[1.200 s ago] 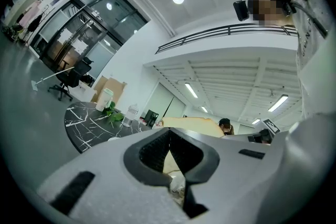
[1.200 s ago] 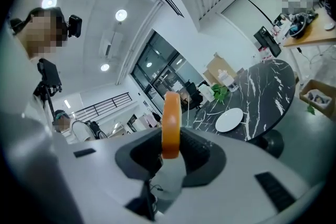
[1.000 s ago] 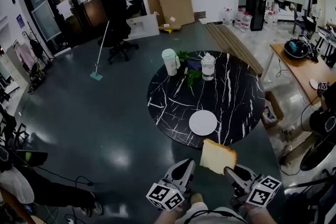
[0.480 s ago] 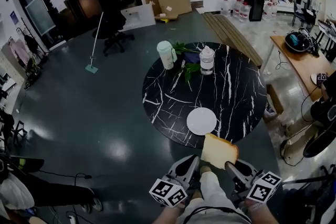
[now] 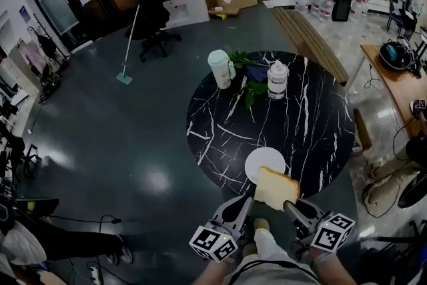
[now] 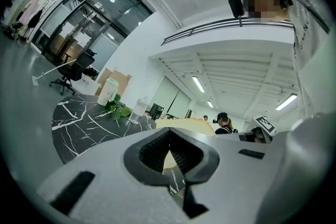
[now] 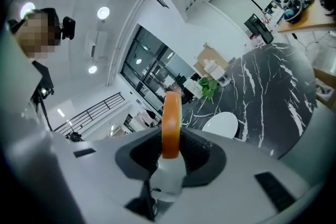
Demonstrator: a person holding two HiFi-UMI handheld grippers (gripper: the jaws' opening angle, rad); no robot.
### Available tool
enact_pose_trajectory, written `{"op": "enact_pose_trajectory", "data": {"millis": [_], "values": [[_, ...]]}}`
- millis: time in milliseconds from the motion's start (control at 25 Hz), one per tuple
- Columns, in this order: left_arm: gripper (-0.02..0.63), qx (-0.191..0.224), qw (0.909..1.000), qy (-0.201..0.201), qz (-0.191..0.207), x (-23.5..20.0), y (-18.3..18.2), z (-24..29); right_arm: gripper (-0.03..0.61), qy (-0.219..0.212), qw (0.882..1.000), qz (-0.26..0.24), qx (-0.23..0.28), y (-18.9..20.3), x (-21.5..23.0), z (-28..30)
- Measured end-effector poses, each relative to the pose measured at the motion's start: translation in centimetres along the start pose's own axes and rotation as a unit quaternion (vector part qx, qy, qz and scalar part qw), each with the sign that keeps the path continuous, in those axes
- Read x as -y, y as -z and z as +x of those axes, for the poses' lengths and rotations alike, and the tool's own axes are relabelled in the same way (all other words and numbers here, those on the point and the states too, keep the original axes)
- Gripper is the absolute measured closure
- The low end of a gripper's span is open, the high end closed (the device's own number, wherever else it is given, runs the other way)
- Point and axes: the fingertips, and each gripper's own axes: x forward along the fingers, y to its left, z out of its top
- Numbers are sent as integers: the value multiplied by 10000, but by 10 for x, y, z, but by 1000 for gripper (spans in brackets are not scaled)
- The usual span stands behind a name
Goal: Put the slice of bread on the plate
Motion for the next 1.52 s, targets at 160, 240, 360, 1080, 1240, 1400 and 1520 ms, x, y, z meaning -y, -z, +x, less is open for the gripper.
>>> {"op": "enact_pose_trajectory", "data": {"millis": [160,240,360,1080,1240,1400,1520], "values": [[606,-1,10000,-50,33,-12,1,25,489,24,9998,172,-44,-8,19,23],[606,29,10000,-65,29,-18,0,34,489,28,9996,257,-93,-9,31,35],[606,61,9999,-126,-16,-30,-1,45,489,55,9986,490,-171,-7,52,53],[604,-65,9987,-442,-256,-70,23,58,489,27,9756,2134,-519,12,115,119],[606,-40,9988,-440,-229,-69,19,59,489,539,9759,1932,-860,22,133,114],[606,28,9987,-444,-253,-69,13,59,485,774,9855,1037,-1097,18,133,115],[606,81,9984,-484,-269,-71,10,58,470,899,9877,526,-1166,14,131,118]]}}
